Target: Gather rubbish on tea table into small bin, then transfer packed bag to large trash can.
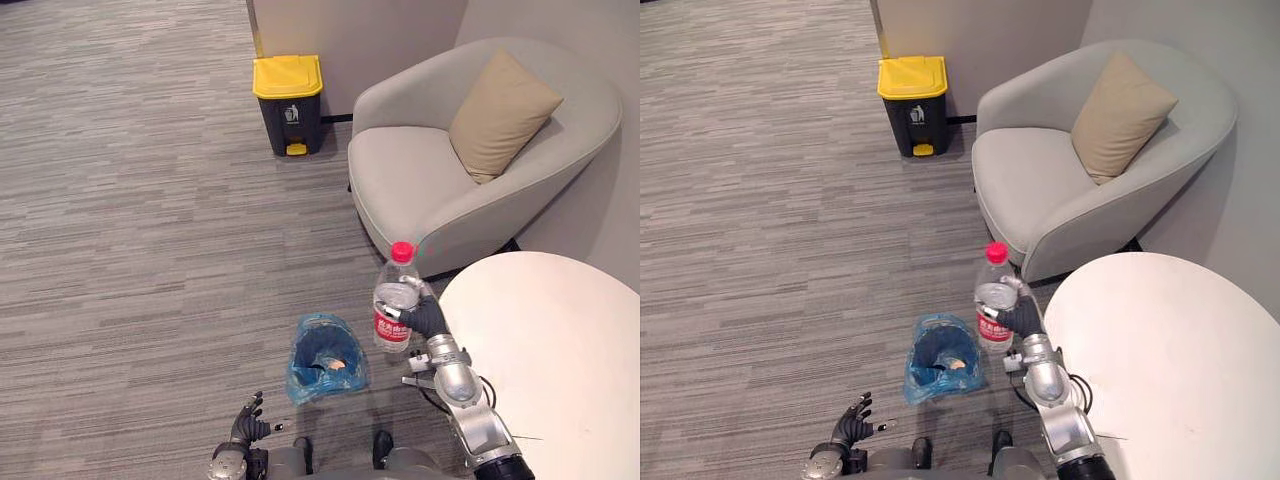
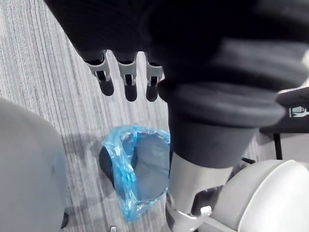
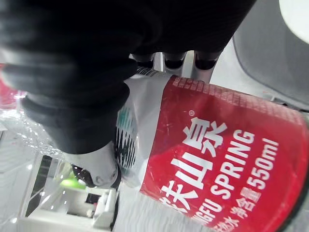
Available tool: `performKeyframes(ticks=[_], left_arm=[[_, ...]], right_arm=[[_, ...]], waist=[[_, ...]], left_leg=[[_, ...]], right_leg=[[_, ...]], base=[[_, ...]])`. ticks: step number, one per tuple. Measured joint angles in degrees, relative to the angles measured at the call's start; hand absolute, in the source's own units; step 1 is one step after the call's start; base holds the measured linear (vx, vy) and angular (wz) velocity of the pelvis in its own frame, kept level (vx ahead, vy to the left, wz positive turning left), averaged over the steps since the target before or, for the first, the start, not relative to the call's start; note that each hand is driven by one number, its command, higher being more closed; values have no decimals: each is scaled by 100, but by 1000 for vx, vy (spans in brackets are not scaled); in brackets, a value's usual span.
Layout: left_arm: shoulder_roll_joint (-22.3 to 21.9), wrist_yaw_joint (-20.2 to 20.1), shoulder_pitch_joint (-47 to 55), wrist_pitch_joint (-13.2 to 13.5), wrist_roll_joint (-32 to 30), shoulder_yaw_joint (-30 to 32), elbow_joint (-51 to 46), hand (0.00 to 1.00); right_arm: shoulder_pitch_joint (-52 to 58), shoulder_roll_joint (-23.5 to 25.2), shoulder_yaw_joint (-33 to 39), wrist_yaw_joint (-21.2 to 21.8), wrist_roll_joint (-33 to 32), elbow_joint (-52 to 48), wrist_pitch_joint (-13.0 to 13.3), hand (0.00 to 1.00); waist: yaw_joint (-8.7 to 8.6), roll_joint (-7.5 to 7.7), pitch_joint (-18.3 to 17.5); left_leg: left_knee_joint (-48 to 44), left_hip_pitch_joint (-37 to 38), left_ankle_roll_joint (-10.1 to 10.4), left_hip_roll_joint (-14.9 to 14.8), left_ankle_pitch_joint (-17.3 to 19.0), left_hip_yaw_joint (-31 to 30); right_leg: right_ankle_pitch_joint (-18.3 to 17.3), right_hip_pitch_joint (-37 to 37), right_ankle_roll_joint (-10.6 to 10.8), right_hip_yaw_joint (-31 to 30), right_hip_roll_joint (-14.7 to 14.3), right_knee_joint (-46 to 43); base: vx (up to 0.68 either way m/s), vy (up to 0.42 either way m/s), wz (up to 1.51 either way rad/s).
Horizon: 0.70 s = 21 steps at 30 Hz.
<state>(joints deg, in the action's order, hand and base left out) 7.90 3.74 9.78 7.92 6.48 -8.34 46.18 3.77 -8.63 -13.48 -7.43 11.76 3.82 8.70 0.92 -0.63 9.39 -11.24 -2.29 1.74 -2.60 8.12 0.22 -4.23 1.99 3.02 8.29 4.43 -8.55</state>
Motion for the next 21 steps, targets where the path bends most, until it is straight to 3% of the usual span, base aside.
performKeyframes(ticks=[4, 10, 14, 21], left_arm=[[64, 7, -198, 10, 3, 7, 9, 0], [144, 143, -946, 22, 85, 114, -53, 0], [154, 254, -1076, 25, 196, 183, -248, 0], [103, 339, -1744, 154, 310, 215, -648, 0]], right_arm=[[-401, -186, -515, 20, -1, 283, 7, 100], [-1924, -535, -1145, -4, 10, 839, -14, 100], [-2372, -645, -1240, -19, 41, 873, -28, 100], [-3502, -666, -1151, -422, 132, 872, -55, 100]], waist=[[30, 22, 249], [166, -108, 1108], [333, -181, 1257], [343, -179, 1549]], left_leg=[[-550, -717, 10, 9, 7, -111], [-1506, -2255, -1, 76, 118, -83], [-1828, -2874, 6, -54, 94, 269], [-2751, -4329, -78, -354, 143, 601]], right_leg=[[-4, 496, -18, 204, 37, -357], [-281, 1992, -83, 280, 276, -1612], [-337, 2704, -67, 226, 381, -2038], [-374, 4145, -108, 104, 462, -2902]], base=[[-128, -14, 32], [-282, 27, 24], [-185, -1, 11], [-78, 16, -6]])
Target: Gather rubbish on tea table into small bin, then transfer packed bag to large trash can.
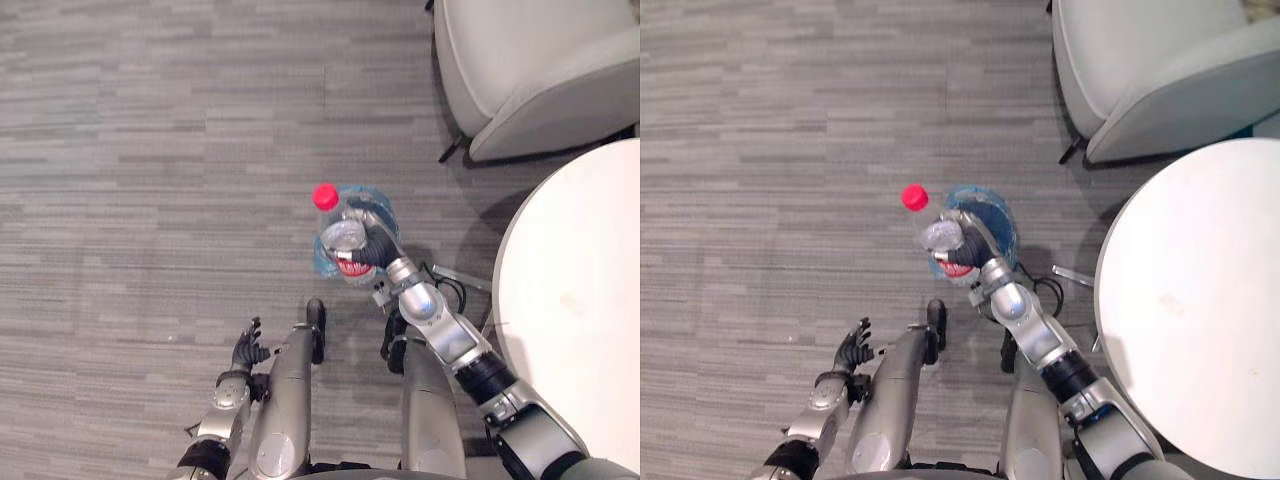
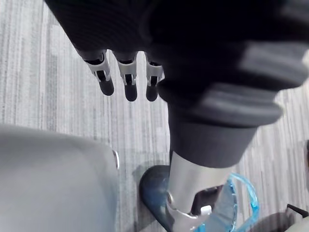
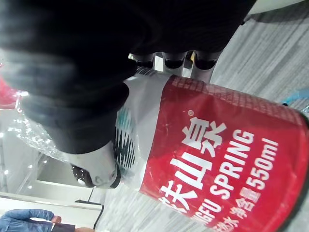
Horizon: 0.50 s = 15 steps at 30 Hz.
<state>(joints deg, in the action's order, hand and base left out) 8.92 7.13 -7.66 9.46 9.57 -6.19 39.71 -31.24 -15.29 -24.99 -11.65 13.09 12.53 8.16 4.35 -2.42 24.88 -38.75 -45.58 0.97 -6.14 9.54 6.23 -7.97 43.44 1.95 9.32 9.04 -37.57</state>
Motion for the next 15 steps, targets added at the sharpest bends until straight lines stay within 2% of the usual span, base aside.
performKeyframes(ticks=[5, 10, 15], left_arm=[[-114, 72, -574, 44, 110, 40, -335, 0], [-199, 99, -960, 95, 222, 240, -575, 0], [-197, 180, -1112, 115, 344, 419, -774, 0]], right_arm=[[-511, -20, 385, -293, -33, -5, -106, 100], [-1060, -244, 726, -517, -282, 36, -213, 100], [-1497, -329, 863, -649, -443, 563, -247, 100]], waist=[[48, 14, 225], [96, 53, 416], [102, 52, 425]], left_leg=[[-695, -956, -155, -63, 72, -37], [-1056, -1779, -150, -2, 70, -159], [-1188, -2340, -79, -10, 21, -230]], right_leg=[[-201, 945, -30, -35, 60, -729], [-406, 1806, -113, -2, 193, -1348], [-432, 2375, -142, 17, 196, -1547]], base=[[-1, 11, -2], [-22, -55, 18], [-36, -53, 5]])
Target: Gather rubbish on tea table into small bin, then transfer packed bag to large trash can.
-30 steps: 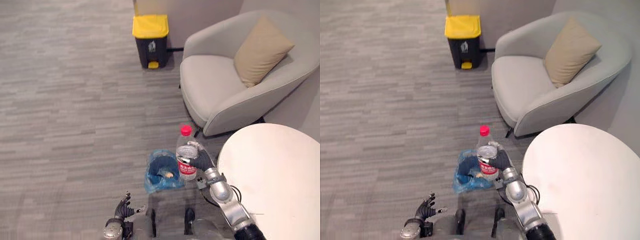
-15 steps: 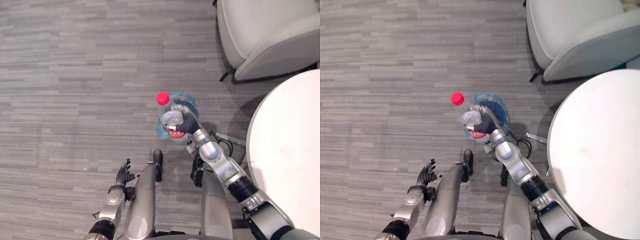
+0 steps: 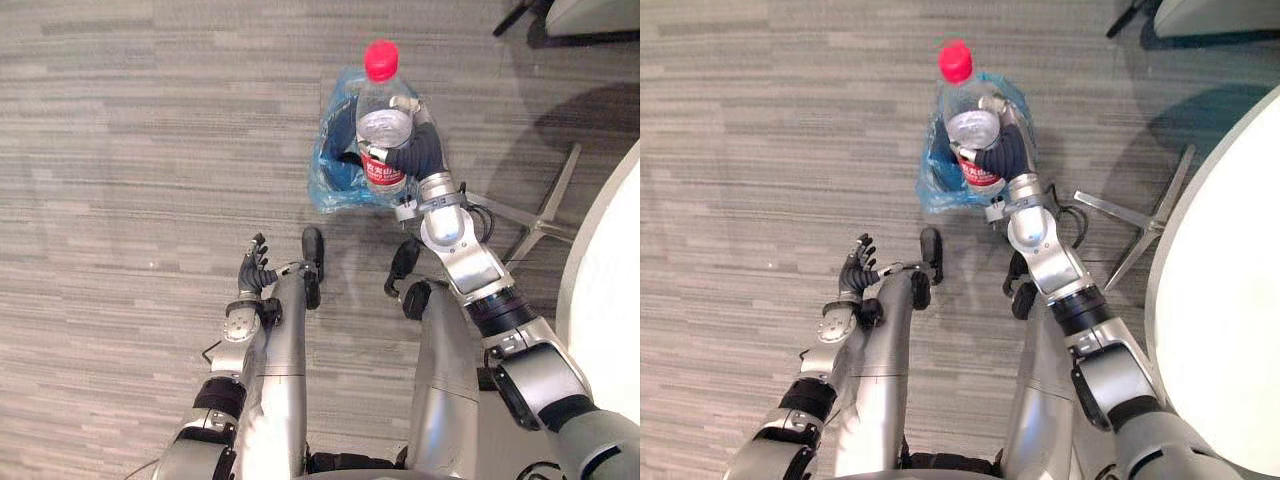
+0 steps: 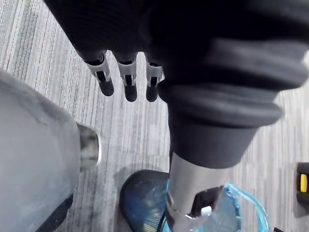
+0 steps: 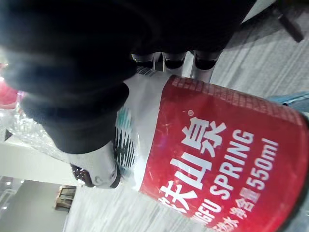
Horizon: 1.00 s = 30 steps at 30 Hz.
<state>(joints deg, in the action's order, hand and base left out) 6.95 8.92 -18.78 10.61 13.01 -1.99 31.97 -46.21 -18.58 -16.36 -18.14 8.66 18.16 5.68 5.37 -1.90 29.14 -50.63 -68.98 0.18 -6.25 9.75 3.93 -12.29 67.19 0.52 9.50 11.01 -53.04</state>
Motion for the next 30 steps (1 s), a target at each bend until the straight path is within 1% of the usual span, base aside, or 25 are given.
performKeyframes(ticks=[3, 6, 7, 21, 26, 30], left_arm=[[5, 5, -21, 6, 49, 34, -74, 0], [44, 8, -22, 110, 157, 42, -108, 0], [54, 7, -28, 115, 163, 42, -114, 0], [53, 11, -27, 123, 215, 44, -96, 0], [52, 15, -25, 117, 209, 48, -71, 0], [14, 15, -20, 106, 204, 49, -36, 0]], right_arm=[[-181, 7, -6, -58, -27, 305, -8, 100], [-348, 20, -22, -58, -30, 532, -56, 100], [-384, 15, -18, -58, -32, 566, -72, 0], [-413, 92, -41, -67, 6, 595, -48, 0], [-217, 194, -133, -60, 253, 593, -45, 0], [24, 264, -295, -40, 516, 489, -38, 0]], waist=[[-3, 0, 0], [2, 0, 0], [4, 0, 0], [-12, 1, -1], [-26, 3, -1], [-140, 20, 4]], left_leg=[[-67, -171, 3, -22, -3, -21], [-152, -314, 5, -58, -2, -51], [-160, -354, 5, -56, -3, -57], [-7, -351, 128, -62, -116, -159], [53, -249, 144, -111, -143, -165], [121, -61, 145, -174, -142, -164]], right_leg=[[-1, 161, -1, 9, -11, -84], [-2, 283, -2, 26, -36, -137], [-8, 322, -6, 27, -32, -162], [-47, 329, -71, 145, -38, -130], [-37, 239, -86, 152, -97, -66], [-20, 24, -102, 166, -185, 86]], base=[[-16, -18, -1], [-6, -3, -2], [0, 0, 0], [-32, -8, 3], [-15, -6, -3], [-23, 0, -8]])
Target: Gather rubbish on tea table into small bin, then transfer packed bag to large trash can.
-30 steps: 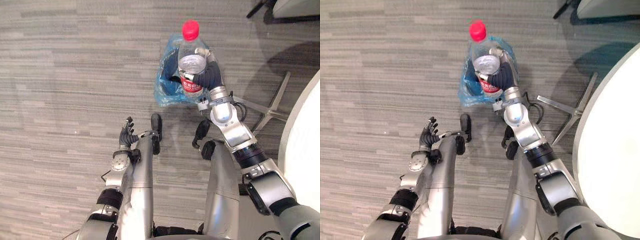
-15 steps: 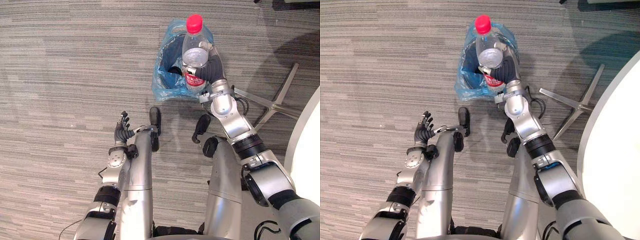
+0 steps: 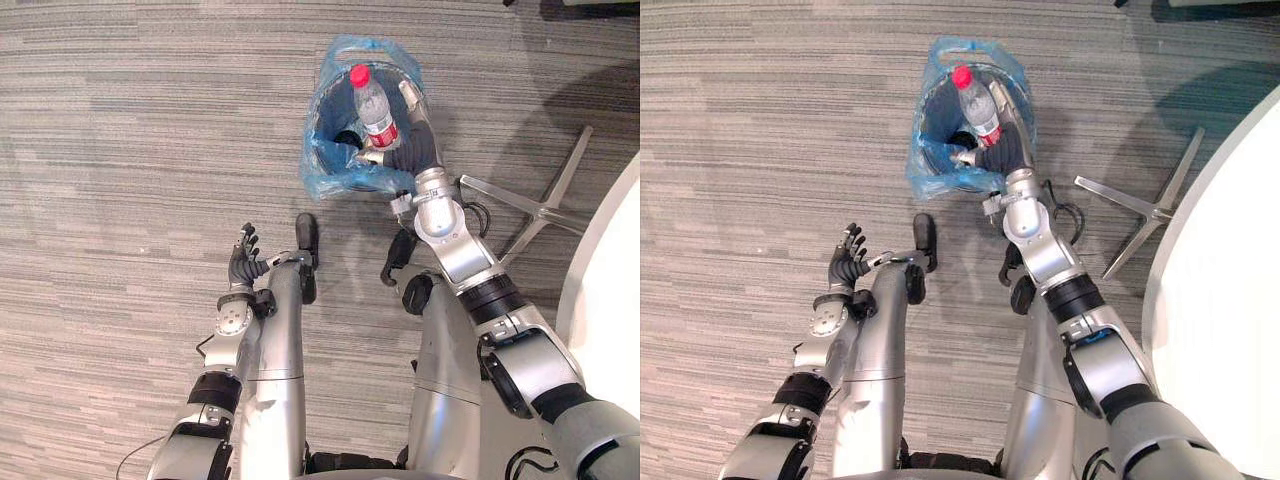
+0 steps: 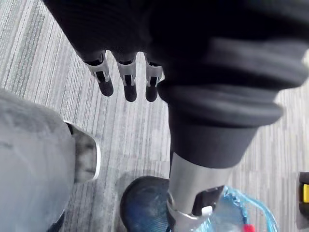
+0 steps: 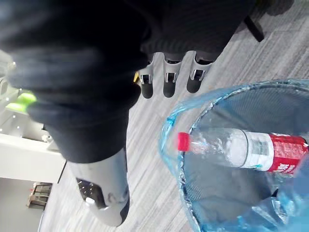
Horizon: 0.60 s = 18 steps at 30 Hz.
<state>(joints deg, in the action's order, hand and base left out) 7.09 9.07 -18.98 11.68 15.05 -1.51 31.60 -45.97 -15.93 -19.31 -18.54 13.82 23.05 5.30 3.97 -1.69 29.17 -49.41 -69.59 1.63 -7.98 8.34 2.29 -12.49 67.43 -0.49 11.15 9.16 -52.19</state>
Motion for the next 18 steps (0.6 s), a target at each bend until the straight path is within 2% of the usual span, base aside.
performKeyframes(ticks=[4, 7, 14, 18], left_arm=[[-19, -2, -5, 13, -9, 2, -29, 0], [-23, -1, -4, 11, -10, 85, -6, 0], [-30, 10, -4, 18, -10, 123, 14, 0], [-23, 12, -8, 114, -5, 122, 9, 0]], right_arm=[[193, -3, -186, 7, 274, -207, 57, 0], [191, -12, -255, 8, 677, -207, 62, 0], [46, -89, -516, 2, 1452, -21, 32, 0], [-246, -133, -672, 7, 1851, 562, -144, 0]], waist=[[-8, 139, -3], [1, 141, -2], [1, 142, -1], [10, 142, -1]], left_leg=[[148, 128, 62, -13, -42, 25], [174, 164, 72, -73, -48, 3], [339, 173, 139, -75, -115, -37], [415, 115, 173, -70, -159, -83]], right_leg=[[5, -71, -3, -11, -27, 79], [66, -142, -100, 26, -93, 161], [68, -137, -105, 97, -100, 237], [61, -83, -100, 157, -99, 244]], base=[[-7, 0, -2], [-6, -11, -5], [-3, -9, 2], [-2, -15, 5]])
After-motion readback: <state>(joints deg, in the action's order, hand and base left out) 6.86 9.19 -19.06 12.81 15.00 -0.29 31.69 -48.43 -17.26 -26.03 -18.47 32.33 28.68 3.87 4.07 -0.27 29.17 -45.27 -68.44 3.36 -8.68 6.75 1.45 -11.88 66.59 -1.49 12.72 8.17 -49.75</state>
